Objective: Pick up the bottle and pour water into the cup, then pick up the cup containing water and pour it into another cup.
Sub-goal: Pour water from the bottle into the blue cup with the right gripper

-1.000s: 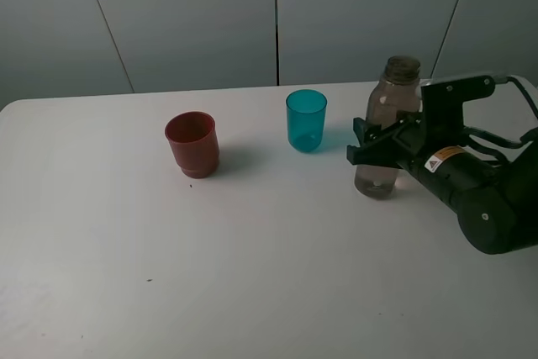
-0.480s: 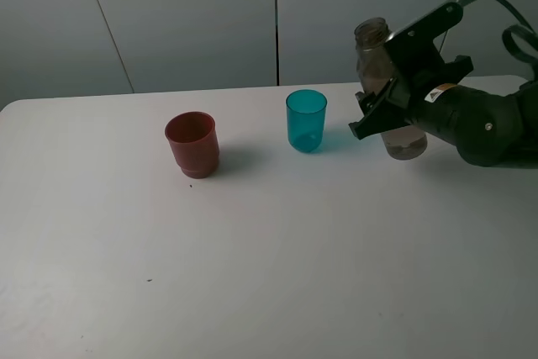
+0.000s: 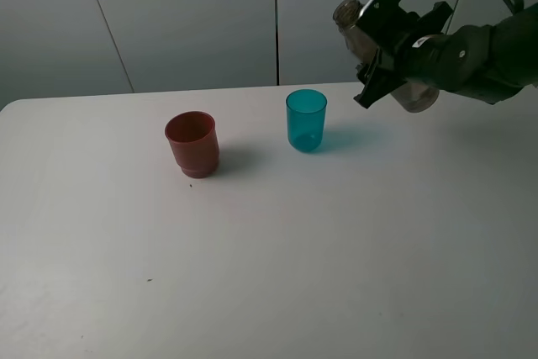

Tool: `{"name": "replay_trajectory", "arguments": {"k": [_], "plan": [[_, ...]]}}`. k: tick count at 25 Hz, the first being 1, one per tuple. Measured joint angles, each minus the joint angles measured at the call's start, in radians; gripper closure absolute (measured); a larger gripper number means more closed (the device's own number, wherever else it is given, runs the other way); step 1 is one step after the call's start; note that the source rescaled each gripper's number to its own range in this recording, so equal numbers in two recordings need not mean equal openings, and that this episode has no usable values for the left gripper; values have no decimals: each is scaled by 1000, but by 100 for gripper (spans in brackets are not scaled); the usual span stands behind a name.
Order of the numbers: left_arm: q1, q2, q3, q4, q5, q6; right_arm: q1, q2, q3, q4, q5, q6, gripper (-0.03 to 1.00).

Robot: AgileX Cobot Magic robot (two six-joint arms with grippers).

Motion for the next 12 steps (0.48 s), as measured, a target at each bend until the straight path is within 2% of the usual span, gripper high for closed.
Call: {"name": "replay_trajectory", "arguments": {"k": [4,12], "plan": [[0,0,0,0,0,0,0,67,-41,42,12,-143,97],[0,0,0,0,0,0,0,128,-69,60,14,-362,97]]}}
